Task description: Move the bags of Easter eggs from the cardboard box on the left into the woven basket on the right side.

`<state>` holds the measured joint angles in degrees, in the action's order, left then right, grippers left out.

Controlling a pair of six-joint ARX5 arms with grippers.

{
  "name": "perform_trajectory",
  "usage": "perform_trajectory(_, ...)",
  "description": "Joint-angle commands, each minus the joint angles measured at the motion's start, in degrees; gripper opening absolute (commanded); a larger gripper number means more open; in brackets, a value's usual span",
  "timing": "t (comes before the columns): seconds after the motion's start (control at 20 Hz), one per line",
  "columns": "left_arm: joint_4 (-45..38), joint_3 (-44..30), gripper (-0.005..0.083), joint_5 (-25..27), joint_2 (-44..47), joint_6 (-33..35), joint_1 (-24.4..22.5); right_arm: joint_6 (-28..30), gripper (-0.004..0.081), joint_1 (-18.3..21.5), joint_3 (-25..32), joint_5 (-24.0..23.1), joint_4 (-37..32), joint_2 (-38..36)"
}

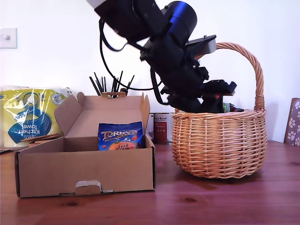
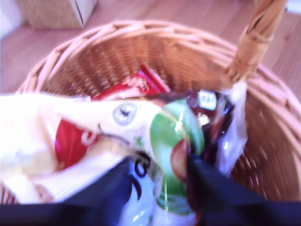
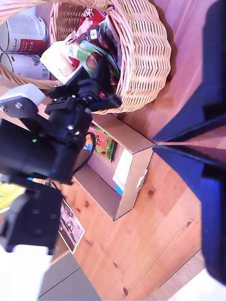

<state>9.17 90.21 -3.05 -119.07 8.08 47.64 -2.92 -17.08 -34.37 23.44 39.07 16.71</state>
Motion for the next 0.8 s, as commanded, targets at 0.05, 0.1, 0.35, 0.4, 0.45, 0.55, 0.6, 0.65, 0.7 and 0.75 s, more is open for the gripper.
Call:
perform_trajectory(0.05,5.8,2.3,0.0598,-2.1,1.4,0.9,0.8,0.1,-0.0012,-0.2,0.1,0.1,-0.2,-0.1)
perform_trajectory(0.1,6.8,2.7,0.0598,-2.3,3.1,0.9,1.2,0.1,-0.0012,-0.2,0.1,0.1,-0.2,-0.1)
perform_trajectory(0.35,15.5,2.7,0.0462,-3.1,12.5,-2.2,1.4,0.2,-0.0012,-0.2,0.1,0.1,-0.3,-0.1)
perform_trajectory(0.4,17.7,2.7,0.0394,-3.6,14.4,-2.2,1.2,0.2,-0.0012,-0.2,0.1,0.1,-0.5,-0.1)
perform_trajectory(0.45,19.7,2.7,0.0345,-3.8,15.9,-2.1,1.2,0.2,-0.0012,-0.2,0.1,0.1,-0.6,-0.1)
perform_trajectory(0.55,23.2,2.3,0.0281,-4.3,18.8,-2.0,1.2,0.4,-0.0012,-0.2,0.1,0.0,-1.3,-0.1)
perform_trajectory(0.6,25.3,2.3,0.0271,-4.2,19.7,-1.4,1.2,0.4,-0.0012,-0.2,0.1,0.0,-1.6,-0.1)
perform_trajectory(0.65,27.2,1.8,0.0270,-4.2,20.6,-0.8,1.2,0.4,-0.0012,-0.2,0.1,0.0,-1.6,-0.1)
perform_trajectory(0.7,28.4,0.9,0.0270,-4.3,21.5,-0.6,1.1,0.4,-0.0012,-0.2,0.1,0.0,-1.5,-0.1)
perform_trajectory(0.75,28.5,-0.9,0.0270,-4.4,22.8,-0.6,0.8,0.4,-0.0012,-0.2,0.1,0.0,-1.6,-0.1)
